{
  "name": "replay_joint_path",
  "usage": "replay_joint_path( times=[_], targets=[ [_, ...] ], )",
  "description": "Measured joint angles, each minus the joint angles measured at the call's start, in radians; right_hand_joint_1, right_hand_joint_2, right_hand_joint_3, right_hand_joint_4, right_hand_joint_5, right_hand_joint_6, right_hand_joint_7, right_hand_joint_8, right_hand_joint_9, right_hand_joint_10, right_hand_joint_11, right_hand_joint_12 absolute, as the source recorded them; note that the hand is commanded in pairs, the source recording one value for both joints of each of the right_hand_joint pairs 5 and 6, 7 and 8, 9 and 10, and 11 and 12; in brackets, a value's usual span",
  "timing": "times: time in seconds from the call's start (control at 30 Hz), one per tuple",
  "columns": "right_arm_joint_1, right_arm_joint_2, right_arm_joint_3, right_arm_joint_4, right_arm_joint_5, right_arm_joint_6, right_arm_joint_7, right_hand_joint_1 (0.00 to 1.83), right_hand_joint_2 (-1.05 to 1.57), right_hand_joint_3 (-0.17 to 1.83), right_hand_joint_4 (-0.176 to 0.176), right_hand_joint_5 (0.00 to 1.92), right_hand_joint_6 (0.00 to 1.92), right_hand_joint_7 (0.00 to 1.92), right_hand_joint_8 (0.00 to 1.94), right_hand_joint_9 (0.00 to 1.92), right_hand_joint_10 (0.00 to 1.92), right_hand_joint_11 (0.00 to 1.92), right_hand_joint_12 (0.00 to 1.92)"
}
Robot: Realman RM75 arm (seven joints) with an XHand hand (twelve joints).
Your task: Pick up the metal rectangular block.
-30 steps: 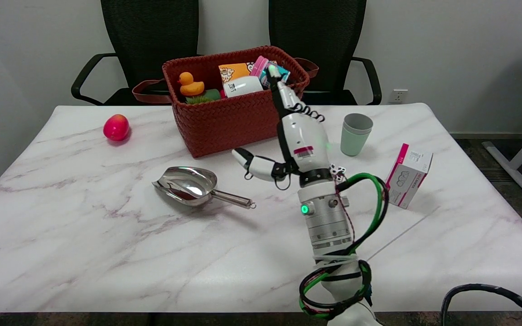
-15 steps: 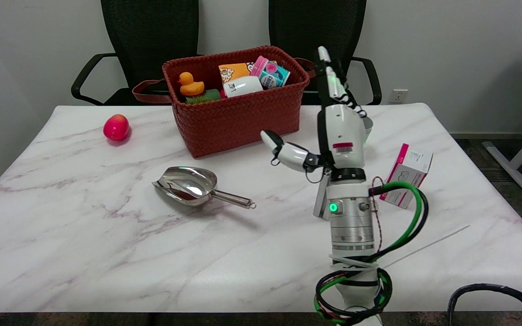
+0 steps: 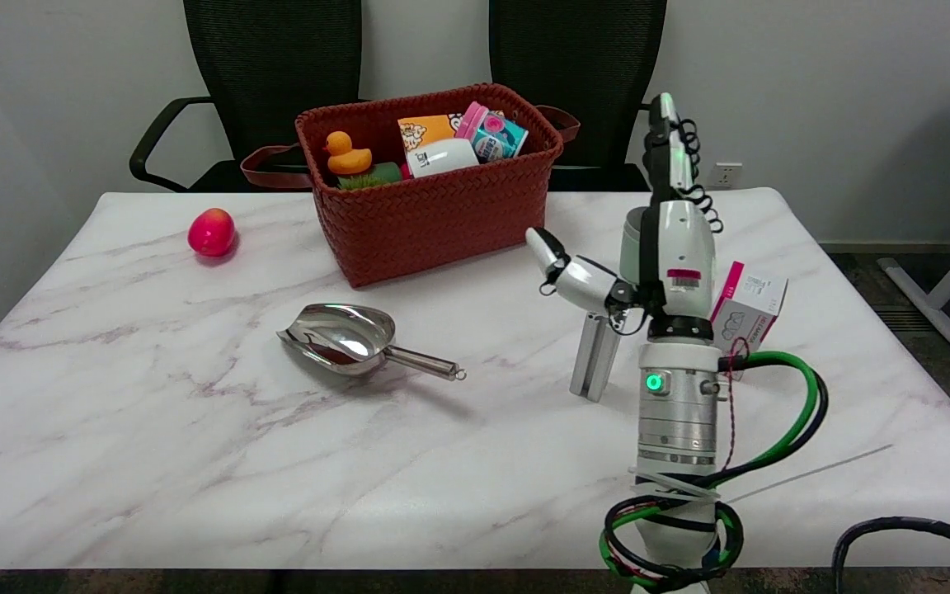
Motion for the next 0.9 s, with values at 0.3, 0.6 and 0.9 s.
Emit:
replay_joint_path(
  times=[0.3,0.6,0.9],
  targets=[
    [-0.006,0.027,0.003,-0.034,0.070,0.053,0.111,1.08,0.59,0.35,0.000,0.00,0.00,0.02,0.02,0.16,0.16,0.26,0.26],
    [-0.009,0.050,0.010,-0.088,0.144,0.085,0.227,1.07,0.59,0.34,0.000,0.00,0.00,0.01,0.01,0.15,0.15,0.25,0.25],
    [-0.010,0.063,0.014,-0.138,0.215,0.102,0.317,1.07,0.51,0.25,0.000,0.00,0.00,0.00,0.00,0.03,0.03,0.18,0.18]
  ],
)
